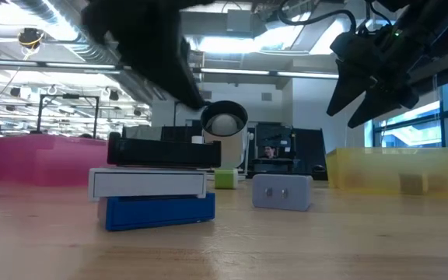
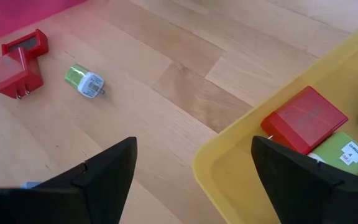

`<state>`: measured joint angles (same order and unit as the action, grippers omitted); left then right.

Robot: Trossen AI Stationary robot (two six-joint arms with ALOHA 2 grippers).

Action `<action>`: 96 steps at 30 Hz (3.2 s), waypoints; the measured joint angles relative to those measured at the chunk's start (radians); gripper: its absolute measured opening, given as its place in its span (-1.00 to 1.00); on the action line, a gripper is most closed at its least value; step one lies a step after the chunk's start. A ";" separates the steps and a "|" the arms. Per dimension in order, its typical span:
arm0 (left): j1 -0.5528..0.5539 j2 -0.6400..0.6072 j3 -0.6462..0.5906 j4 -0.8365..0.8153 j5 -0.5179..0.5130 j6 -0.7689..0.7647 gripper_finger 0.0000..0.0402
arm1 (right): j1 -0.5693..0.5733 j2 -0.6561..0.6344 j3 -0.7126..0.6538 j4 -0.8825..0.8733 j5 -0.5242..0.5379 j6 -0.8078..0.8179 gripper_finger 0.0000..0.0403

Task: Pick & Place Office items
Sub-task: Put the red charger adapter into the yellow bin

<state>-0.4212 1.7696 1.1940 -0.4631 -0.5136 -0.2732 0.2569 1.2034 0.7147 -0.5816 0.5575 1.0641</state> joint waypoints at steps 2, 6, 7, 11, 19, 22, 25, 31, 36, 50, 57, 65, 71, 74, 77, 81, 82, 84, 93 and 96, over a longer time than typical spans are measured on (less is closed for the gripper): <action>-0.020 0.043 0.000 0.000 -0.008 -0.008 0.07 | 0.000 0.000 0.000 0.001 0.000 0.000 0.58; -0.029 0.111 -0.001 -0.010 -0.008 -0.036 0.19 | 0.000 0.000 0.000 0.003 0.000 0.000 0.58; -0.029 0.119 -0.001 -0.010 -0.006 -0.035 0.21 | 0.000 0.000 0.000 0.003 0.000 0.000 0.58; -0.029 0.125 -0.001 -0.028 0.022 -0.012 0.28 | 0.000 0.000 0.000 0.007 0.000 0.000 0.58; -0.004 0.119 0.000 -0.173 0.013 0.172 0.30 | 0.000 0.000 0.000 0.007 0.000 0.000 0.58; 0.041 0.119 0.000 -0.205 0.053 0.190 0.30 | 0.000 0.000 0.000 0.010 0.000 0.000 0.58; 0.091 0.119 0.000 -0.208 0.135 0.190 0.30 | 0.000 0.000 0.000 0.010 0.000 0.000 0.58; 0.162 0.114 0.000 -0.209 0.247 0.220 0.30 | 0.000 0.000 0.000 0.011 0.000 0.000 0.58; 0.170 0.087 0.000 -0.203 0.266 0.234 0.30 | 0.000 0.000 0.000 0.014 0.000 0.000 0.58; 0.257 0.049 0.000 -0.274 0.269 0.253 0.40 | 0.000 0.000 0.000 0.029 -0.009 0.000 0.58; 0.311 0.049 -0.012 -0.258 0.354 0.273 0.47 | 0.000 0.000 0.000 0.028 -0.053 -0.001 0.58; 0.353 0.051 -0.085 -0.187 0.419 0.296 0.47 | 0.000 0.000 0.000 0.029 -0.061 -0.001 0.58; 0.365 0.051 -0.085 -0.188 0.353 0.213 0.42 | 0.000 0.000 0.000 0.029 -0.061 -0.001 0.58; 0.362 0.051 -0.085 -0.234 0.330 0.174 0.31 | 0.000 0.000 0.000 0.029 -0.061 -0.001 0.58; 0.349 0.050 -0.085 -0.244 0.314 0.128 0.14 | 0.000 0.000 0.000 0.029 -0.061 0.000 0.58; 0.333 0.049 -0.085 -0.225 0.275 0.100 0.04 | 0.000 0.000 0.000 0.029 -0.061 0.000 0.58; 0.329 0.048 -0.085 -0.211 0.270 0.098 0.04 | 0.000 0.000 0.000 0.029 -0.061 0.000 0.58; 0.324 0.045 -0.085 -0.183 0.271 0.088 0.04 | 0.000 0.000 0.000 0.029 -0.061 0.000 0.58; 0.261 0.044 0.004 -0.106 0.068 0.033 0.05 | 0.000 0.000 0.000 0.029 -0.061 0.000 0.58; 0.223 0.044 0.031 -0.048 -0.031 0.032 0.05 | 0.000 0.000 0.000 0.029 -0.061 0.000 0.58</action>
<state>-0.1980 1.8135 1.2255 -0.5112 -0.5445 -0.2413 0.2568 1.2034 0.7151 -0.5526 0.4965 1.0641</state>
